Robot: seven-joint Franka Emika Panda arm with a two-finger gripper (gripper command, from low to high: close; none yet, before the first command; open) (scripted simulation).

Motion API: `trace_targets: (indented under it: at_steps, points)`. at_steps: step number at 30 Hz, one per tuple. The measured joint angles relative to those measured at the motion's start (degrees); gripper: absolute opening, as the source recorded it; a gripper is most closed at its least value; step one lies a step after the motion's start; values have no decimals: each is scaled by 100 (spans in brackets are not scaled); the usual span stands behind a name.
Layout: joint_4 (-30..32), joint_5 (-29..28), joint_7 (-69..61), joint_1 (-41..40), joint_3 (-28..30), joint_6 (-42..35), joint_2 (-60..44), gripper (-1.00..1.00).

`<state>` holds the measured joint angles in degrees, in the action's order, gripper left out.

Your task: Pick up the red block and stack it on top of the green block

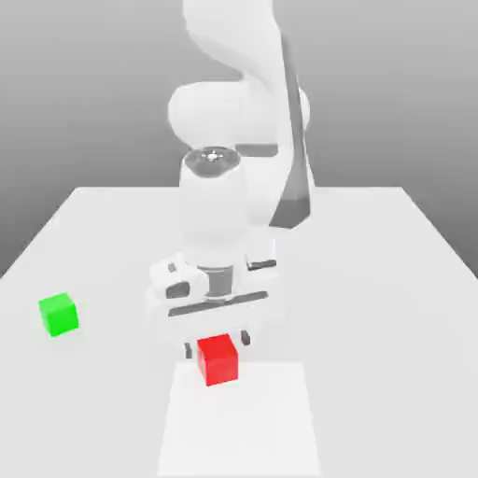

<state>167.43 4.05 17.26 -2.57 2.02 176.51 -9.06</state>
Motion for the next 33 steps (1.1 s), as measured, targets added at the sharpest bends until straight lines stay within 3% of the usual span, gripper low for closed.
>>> trace_targets:
  at_steps: [7, 16, 33]
  points:
    - [-2, -17, 13, -43, -39, 19, -27, -100]
    - [210, -515, 470, -136, 97, -1363, 1570, -100]
    - [-230, -724, 4255, -2247, 875, -1961, 1765, -100]
